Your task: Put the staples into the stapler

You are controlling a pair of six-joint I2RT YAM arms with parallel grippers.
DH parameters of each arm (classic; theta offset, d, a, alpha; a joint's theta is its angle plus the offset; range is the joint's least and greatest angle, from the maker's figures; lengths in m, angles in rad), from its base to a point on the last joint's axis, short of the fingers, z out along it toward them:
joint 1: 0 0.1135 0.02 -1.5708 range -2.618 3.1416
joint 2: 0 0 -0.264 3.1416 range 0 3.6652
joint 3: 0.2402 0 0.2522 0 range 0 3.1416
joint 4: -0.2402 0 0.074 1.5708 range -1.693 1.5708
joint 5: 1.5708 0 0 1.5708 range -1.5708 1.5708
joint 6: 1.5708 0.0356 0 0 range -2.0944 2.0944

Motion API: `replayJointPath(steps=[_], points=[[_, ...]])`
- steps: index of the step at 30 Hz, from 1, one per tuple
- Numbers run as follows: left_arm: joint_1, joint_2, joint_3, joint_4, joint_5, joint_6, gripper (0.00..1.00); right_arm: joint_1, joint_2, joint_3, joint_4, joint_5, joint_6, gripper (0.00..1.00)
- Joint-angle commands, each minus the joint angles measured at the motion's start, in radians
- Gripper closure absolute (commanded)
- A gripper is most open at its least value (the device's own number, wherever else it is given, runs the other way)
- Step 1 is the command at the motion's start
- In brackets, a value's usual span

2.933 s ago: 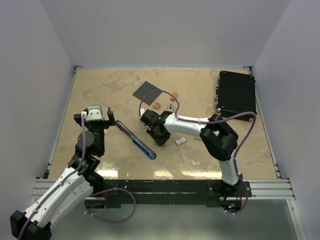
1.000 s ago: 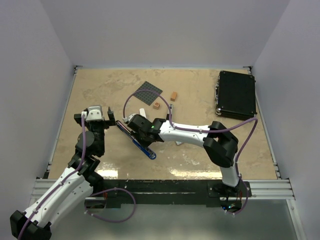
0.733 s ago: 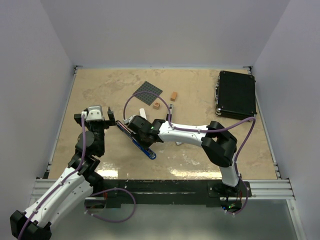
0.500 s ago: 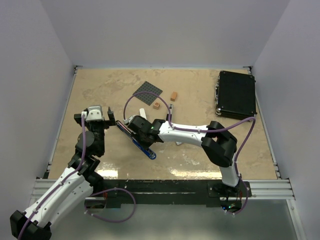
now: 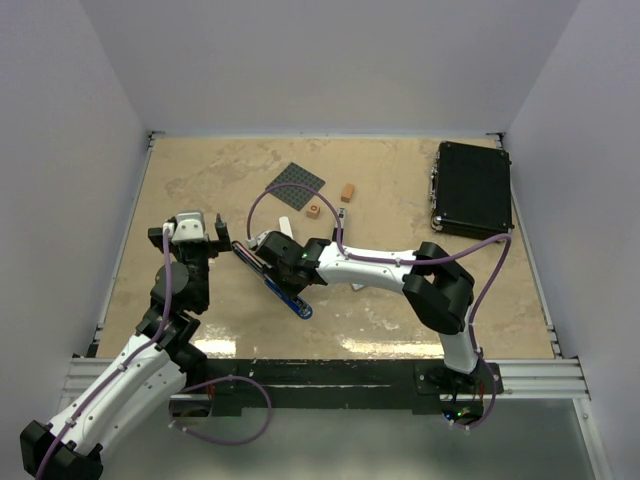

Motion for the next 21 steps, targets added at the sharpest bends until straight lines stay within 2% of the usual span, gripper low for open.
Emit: replayJointPath(steps=[1, 13, 21], points=[[-0.006, -0.003, -0.006, 0.047, 0.005, -0.027, 0.01, 0.000, -0.018, 0.020, 0.016, -0.006, -0.003, 0.78], [-0.006, 0.000, -0.005, 0.049, 0.011, -0.027, 0.01, -0.003, 0.003, -0.021, 0.020, -0.020, -0.011, 0.78], [-0.006, 0.000, -0.005, 0.049, 0.011, -0.026, 0.01, -0.003, 0.008, -0.035, 0.022, -0.027, -0.011, 0.73]])
